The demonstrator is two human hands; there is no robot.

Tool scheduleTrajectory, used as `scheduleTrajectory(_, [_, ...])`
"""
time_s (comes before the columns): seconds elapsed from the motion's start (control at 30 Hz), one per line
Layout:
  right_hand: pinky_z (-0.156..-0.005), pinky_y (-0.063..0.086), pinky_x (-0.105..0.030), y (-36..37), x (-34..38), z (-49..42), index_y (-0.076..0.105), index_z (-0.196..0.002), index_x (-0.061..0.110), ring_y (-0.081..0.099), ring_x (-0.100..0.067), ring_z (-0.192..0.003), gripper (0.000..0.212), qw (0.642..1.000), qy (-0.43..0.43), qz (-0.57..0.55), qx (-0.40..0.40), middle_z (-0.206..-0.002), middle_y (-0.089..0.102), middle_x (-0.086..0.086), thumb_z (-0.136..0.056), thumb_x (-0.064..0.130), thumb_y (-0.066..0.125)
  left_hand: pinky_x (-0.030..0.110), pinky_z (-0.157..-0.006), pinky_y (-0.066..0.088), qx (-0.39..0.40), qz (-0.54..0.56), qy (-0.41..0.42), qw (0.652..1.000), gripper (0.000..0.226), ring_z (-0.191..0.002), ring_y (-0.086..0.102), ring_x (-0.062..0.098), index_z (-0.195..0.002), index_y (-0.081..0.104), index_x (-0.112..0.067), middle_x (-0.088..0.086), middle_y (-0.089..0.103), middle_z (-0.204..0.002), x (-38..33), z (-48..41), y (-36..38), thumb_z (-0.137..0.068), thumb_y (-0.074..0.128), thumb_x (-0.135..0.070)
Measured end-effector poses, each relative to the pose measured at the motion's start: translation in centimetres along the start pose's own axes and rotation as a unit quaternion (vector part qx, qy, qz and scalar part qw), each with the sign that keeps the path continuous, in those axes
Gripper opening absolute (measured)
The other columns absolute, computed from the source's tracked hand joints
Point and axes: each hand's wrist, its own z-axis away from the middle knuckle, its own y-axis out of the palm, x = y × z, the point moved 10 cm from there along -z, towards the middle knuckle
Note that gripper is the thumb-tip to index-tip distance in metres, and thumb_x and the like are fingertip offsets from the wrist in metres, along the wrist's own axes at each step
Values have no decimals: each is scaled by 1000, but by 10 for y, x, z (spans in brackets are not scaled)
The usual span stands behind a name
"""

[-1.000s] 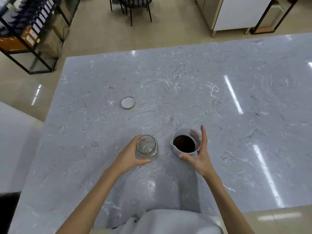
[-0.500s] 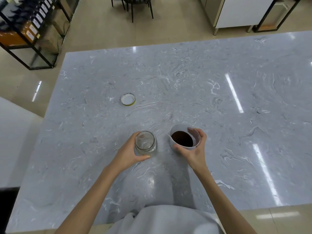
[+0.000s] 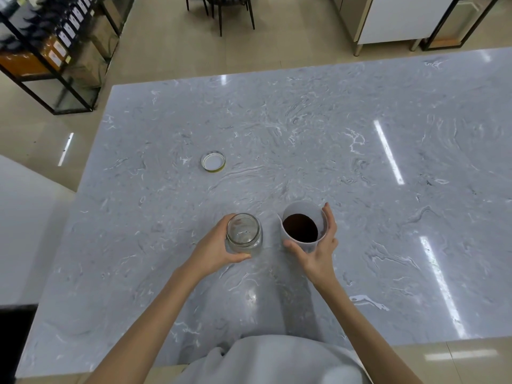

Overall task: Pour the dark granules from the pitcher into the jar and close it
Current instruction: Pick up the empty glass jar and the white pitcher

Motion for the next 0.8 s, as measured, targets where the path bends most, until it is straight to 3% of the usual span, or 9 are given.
scheduleTrajectory(0.07, [-108,20,-27,0,2,0,1,-153,49,22,7,-137,120,1000,0,-5,18,-157,19,33,-64,68,79,21,-104,40,0,1,-2,1000,94,-124,52,0,-142,39,-33,-18,54,-134,0,1,0,-65,92,-43])
scheduleTrajectory(0.13, [-113,25,-37,-2,5,-5,3,-153,50,33,-5,-137,117,999,4,-12,31,-151,35,29,-66,60,81,12,-99,37,-2,1,-4,1000,91,-122,51,-4,-139,39,-38,-22,54,-132,0,2,-1,-65,92,-43])
scheduleTrajectory(0.23, [-116,35,-44,-4,10,-15,32,-144,43,44,-2,-134,99,998,10,-44,37,-140,48,23,-63,42,88,12,-97,38,-5,1,-4,1000,90,-121,51,-6,-138,39,-39,-23,54,-132,-1,2,-1,-66,92,-42])
scheduleTrajectory(0.37, [-109,43,-30,-1,10,-16,42,-133,40,46,2,-129,88,997,8,-69,30,-139,48,18,-61,33,92,23,-103,41,-8,-2,-3,1000,92,-124,53,1,-141,41,-31,-17,55,-134,-1,1,-1,-66,93,-39])
scheduleTrajectory(0.5, [-107,41,-22,0,6,-17,42,-136,35,46,-3,-133,87,996,-3,-81,23,-142,50,12,-65,25,92,18,-100,40,-12,-8,-7,1000,89,-122,52,-4,-138,40,-38,-21,55,-132,-1,2,-2,-65,92,-41])
scheduleTrajectory(0.67, [-99,38,-7,-1,7,-18,49,-134,31,50,-3,-129,80,997,-11,-70,14,-137,56,8,-67,26,91,25,-104,41,-7,-5,-3,1000,90,-124,53,4,-141,42,-27,-13,55,-134,-3,2,-1,-67,93,-36])
scheduleTrajectory(0.8, [-95,41,-6,-2,12,-18,56,-131,25,54,1,-123,72,998,1,-67,21,-132,60,11,-68,20,91,13,-97,40,6,-11,-9,1000,87,-119,54,-2,-136,40,-38,-19,56,-130,-5,1,-1,-66,92,-39])
